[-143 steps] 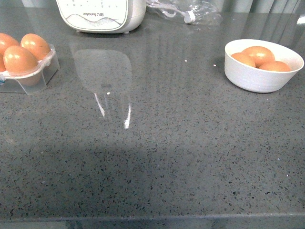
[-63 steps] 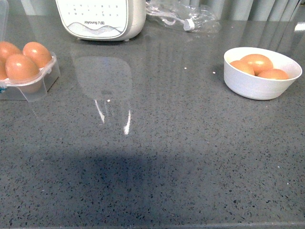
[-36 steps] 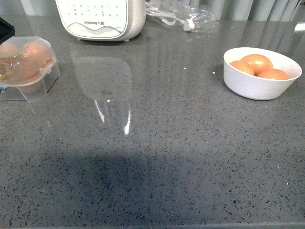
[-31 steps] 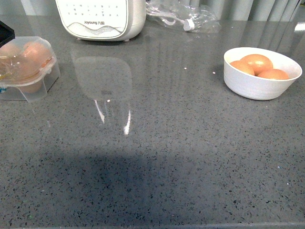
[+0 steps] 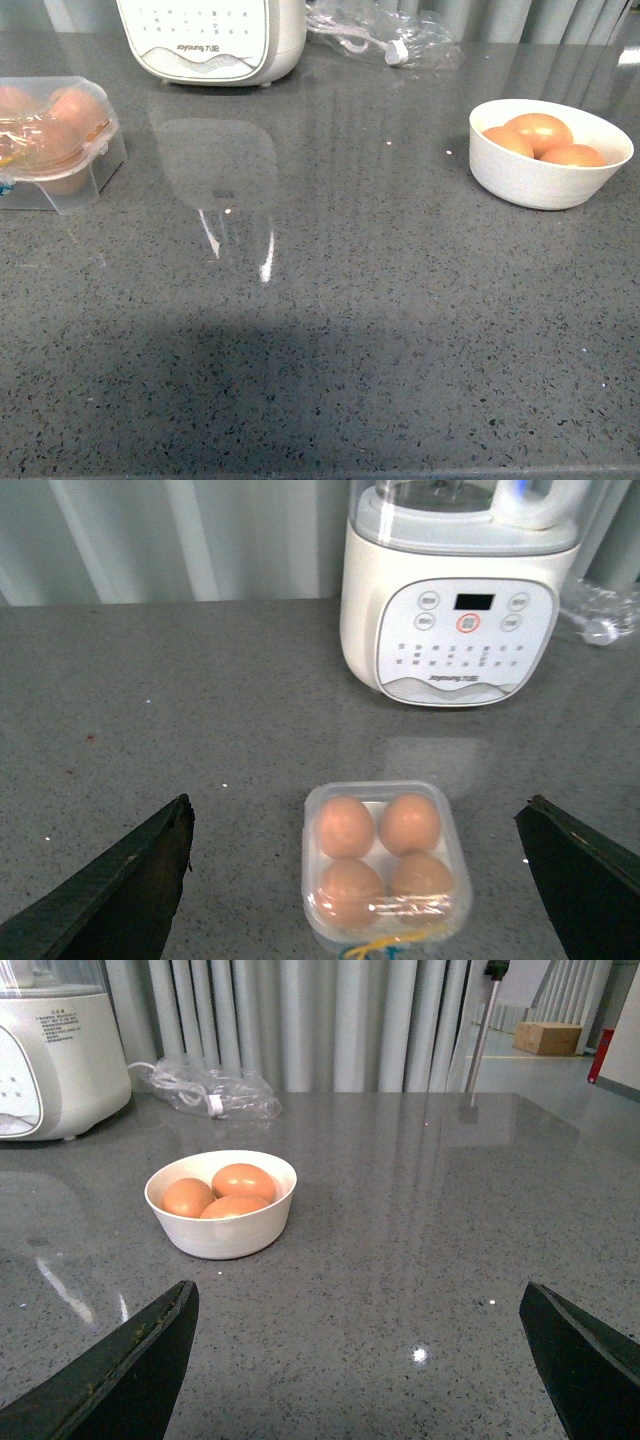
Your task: Put egg into box
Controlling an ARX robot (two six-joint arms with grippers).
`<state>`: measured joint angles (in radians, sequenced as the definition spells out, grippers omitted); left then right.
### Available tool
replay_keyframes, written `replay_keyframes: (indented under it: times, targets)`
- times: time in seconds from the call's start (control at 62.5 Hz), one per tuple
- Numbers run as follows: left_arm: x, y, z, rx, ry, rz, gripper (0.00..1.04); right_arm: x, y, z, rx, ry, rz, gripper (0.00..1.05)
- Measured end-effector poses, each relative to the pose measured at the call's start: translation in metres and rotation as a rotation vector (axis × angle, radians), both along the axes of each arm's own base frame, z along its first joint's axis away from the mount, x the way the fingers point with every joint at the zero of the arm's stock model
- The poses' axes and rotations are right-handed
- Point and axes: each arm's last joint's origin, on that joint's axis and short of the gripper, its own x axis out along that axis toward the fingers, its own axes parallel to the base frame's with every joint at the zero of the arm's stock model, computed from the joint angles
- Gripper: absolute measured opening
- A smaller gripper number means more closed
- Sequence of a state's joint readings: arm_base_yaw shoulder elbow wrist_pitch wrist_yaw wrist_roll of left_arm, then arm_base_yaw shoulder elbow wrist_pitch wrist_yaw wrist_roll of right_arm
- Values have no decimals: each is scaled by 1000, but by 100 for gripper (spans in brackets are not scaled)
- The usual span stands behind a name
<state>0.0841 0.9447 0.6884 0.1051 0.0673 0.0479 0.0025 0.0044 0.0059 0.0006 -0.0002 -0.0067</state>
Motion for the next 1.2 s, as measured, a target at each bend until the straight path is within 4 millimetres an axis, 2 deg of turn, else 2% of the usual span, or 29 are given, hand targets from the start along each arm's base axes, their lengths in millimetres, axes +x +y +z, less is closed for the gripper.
replay_keyframes:
  times: [0.256, 0.496, 0.56, 0.624, 0.72, 0.832, 0.912, 0.944, 1.199]
  targets:
    - [-44, 10, 5, -43, 14, 15, 98, 0, 0, 0, 0, 0, 0, 97]
    - [-73, 16, 0, -9, 10, 56, 98, 0, 0, 0, 0, 0, 0, 97]
    - [-79, 14, -8, -17, -109, 7, 84, 0, 0, 0, 0, 0, 0, 97]
    - [-84, 9, -19, -18, -149, 5, 72, 0, 0, 0, 0, 0, 0, 97]
    - [-89, 3, -35, -21, -162, -6, 56, 0, 0, 0, 0, 0, 0, 97]
    - [-92, -3, -63, -32, -142, -5, 27, 0, 0, 0, 0, 0, 0, 97]
    - [-95, -9, -77, -32, -142, 23, 7, 0, 0, 0, 0, 0, 0, 97]
    - [-96, -11, -79, -36, -146, 17, 3, 0, 0, 0, 0, 0, 0, 97]
    - [-101, -16, -101, -38, -143, -13, 4, 0, 0, 0, 0, 0, 0, 97]
